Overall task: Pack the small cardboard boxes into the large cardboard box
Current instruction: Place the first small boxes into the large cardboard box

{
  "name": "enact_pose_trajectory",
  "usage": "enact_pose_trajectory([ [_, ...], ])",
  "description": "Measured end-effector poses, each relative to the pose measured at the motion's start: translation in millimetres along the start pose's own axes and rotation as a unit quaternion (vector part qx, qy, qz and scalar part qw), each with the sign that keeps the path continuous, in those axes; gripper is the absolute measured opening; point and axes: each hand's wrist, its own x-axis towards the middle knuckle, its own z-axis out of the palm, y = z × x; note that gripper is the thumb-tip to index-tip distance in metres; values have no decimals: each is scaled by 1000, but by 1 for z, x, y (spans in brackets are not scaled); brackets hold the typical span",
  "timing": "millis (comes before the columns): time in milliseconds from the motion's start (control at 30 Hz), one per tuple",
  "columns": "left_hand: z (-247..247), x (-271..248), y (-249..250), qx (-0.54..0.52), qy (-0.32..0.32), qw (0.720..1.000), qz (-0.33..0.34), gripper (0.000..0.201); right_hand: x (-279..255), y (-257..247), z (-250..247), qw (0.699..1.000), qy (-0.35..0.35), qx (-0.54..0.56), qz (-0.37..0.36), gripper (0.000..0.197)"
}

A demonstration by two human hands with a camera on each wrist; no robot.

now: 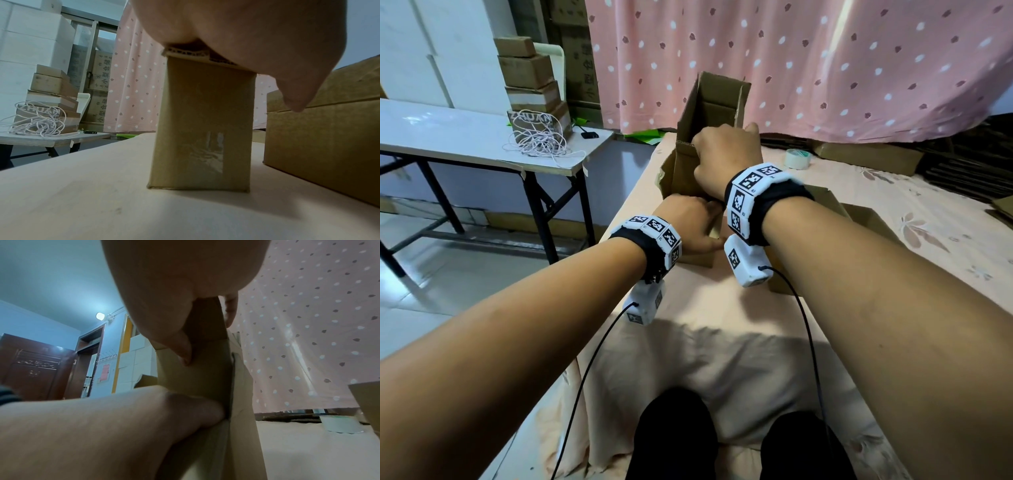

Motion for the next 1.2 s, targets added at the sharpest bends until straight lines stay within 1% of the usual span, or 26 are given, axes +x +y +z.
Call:
enact_pose_trajectory([
  [100, -3, -2, 2, -15, 5, 1000, 0, 45, -1, -3, 5, 1000, -8, -13, -8, 14],
  [200, -2, -4, 6, -31, 9, 999, -11, 57, -3, -5, 8, 999, -17, -21, -17, 15],
  [300, -2, -4, 5, -31, -10, 999, -20, 55, -3, -8, 7, 999, -26, -28, -20, 14],
  [333, -2, -3, 4, -36, -12, 999, -19, 62, -2, -8, 6, 999, -29, -26, -20, 14],
  [400, -4, -4, 4, -42, -8, 999, -12, 81, 1, -8, 4, 999, -35, -16, -17, 14],
  [467, -5, -4, 4, -46, 5, 999, -11, 87, 2, -6, 3, 999, -38, -11, -12, 13],
  [567, -5, -7, 6, -71, 18, 997, -15, 83, 2, -6, 6, 999, -41, -10, -8, 12],
  [667, -6, -10, 5, -99, 34, 994, -21, 63, 1, -10, 8, 999, -49, -15, -14, 9],
  [733, -6, -11, 3, -120, 39, 992, -28, 58, 1, -12, 9, 999, -48, -19, -15, 8],
  [800, -4, -10, 3, -134, 41, 990, -32, 61, -1, -13, 10, 999, -46, -18, -14, 9],
  [867, -3, -8, 2, -132, 33, 990, -33, 76, -2, -12, 11, 999, -47, -16, -15, 9],
  [933, -2, -8, 2, -129, 32, 991, -35, 83, -3, -11, 11, 999, -49, -14, -16, 9],
  [1033, -3, -8, 2, -124, 31, 991, -44, 83, -2, -12, 11, 998, -52, -12, -15, 9],
  [1133, -1, -9, 2, -122, 38, 991, -47, 78, -1, -13, 11, 998, -53, -13, -12, 9],
  [1200, 0, -9, 2, -120, 43, 991, -46, 79, -1, -14, 13, 998, -54, -14, -12, 9],
])
